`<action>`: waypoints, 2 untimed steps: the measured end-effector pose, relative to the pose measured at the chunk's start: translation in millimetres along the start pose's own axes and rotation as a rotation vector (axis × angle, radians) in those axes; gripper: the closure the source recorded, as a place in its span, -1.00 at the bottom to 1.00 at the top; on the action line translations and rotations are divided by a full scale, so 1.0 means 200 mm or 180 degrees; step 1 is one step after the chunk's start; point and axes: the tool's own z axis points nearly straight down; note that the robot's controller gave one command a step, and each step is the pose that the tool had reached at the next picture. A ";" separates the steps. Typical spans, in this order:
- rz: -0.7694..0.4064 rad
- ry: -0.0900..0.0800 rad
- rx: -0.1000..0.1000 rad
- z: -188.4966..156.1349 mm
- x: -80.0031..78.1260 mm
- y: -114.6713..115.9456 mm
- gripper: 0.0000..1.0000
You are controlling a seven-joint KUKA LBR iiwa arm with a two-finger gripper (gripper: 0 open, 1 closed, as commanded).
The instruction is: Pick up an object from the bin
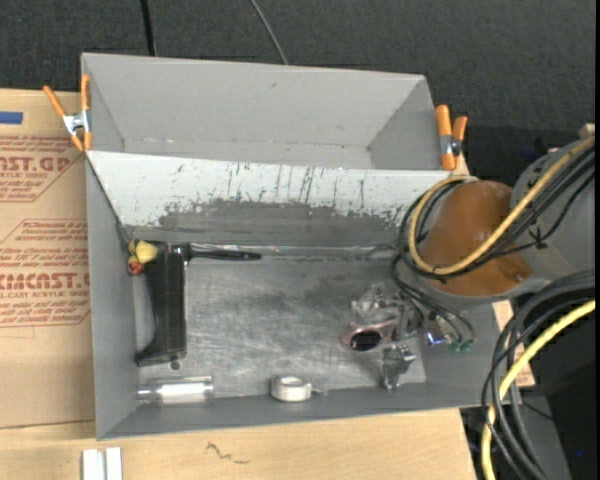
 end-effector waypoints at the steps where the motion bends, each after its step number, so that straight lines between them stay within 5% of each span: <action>1: 0.0213 0.0007 0.0003 -0.01 -0.04 0.01 1.00; 2: 0.0213 0.0007 0.0004 -0.01 -0.04 0.01 1.00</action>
Offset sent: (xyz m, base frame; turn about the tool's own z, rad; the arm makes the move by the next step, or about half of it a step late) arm 0.0000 0.0000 0.0000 0.0000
